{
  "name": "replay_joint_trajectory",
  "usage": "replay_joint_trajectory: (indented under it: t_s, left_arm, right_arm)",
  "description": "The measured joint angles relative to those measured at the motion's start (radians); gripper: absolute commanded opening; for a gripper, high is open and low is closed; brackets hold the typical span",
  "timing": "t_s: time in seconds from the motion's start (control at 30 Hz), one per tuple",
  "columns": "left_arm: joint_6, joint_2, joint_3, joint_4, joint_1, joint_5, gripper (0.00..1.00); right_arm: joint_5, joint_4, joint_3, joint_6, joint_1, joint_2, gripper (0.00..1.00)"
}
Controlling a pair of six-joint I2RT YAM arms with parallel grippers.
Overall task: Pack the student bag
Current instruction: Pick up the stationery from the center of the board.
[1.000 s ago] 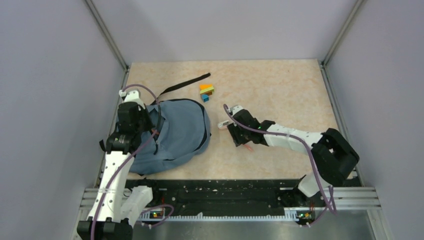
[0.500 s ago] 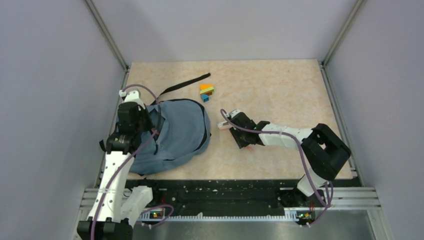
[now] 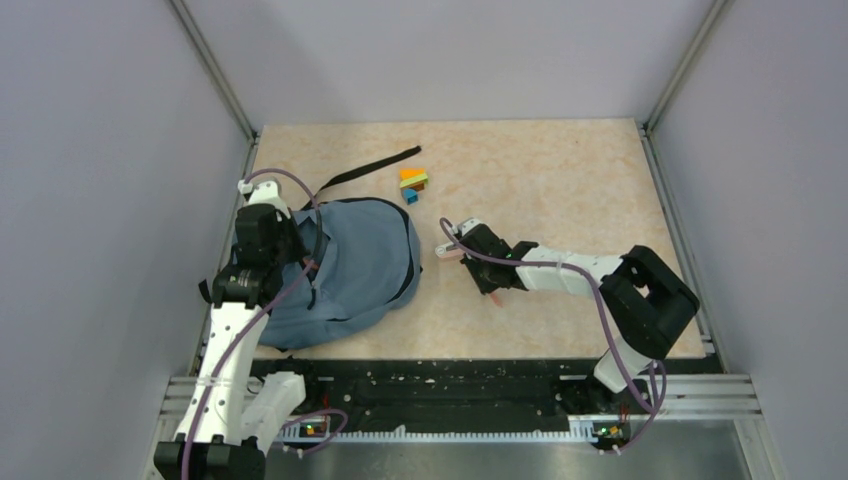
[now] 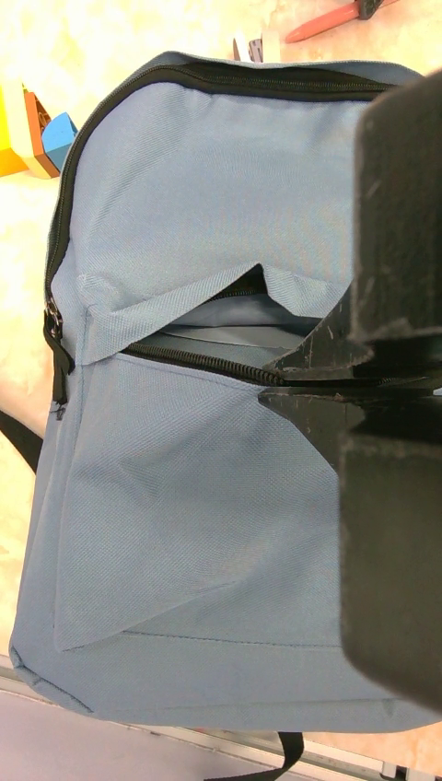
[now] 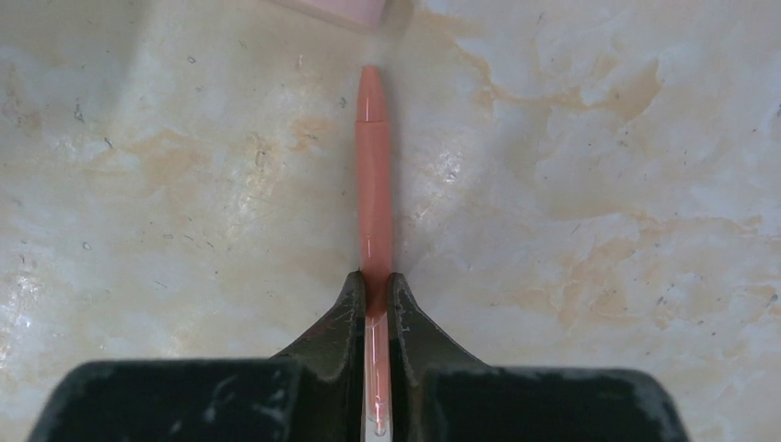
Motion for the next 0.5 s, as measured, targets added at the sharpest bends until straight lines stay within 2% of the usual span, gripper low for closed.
replay_joint_trajectory:
  t_s: [0.17,0.3,0.4,0.5]
  left_arm:
    - [0.0,0.0,0.0,0.0,0.0,0.0,0.0]
    - [0.0,0.0,0.0,0.0,0.0,0.005,0.0]
    - [0.0,0.0,0.0,0.001,0.0,0.009,0.0]
    - [0.0,0.0,0.0,0.001,0.0,0.012,0.0]
  right_arm:
    - [-0.014,0.001,-0.002,0.003,0.0,-0.014,0.0]
    - [-0.071,-0.002,-0.007,0.018,0.0,-0.103,0.0]
    - [-0.161,0.035,-0.007,0.07,0.001,-0.211,0.0]
    - [-0.287,0.163,-0.006,0.163,0.01,-0.263,0.0]
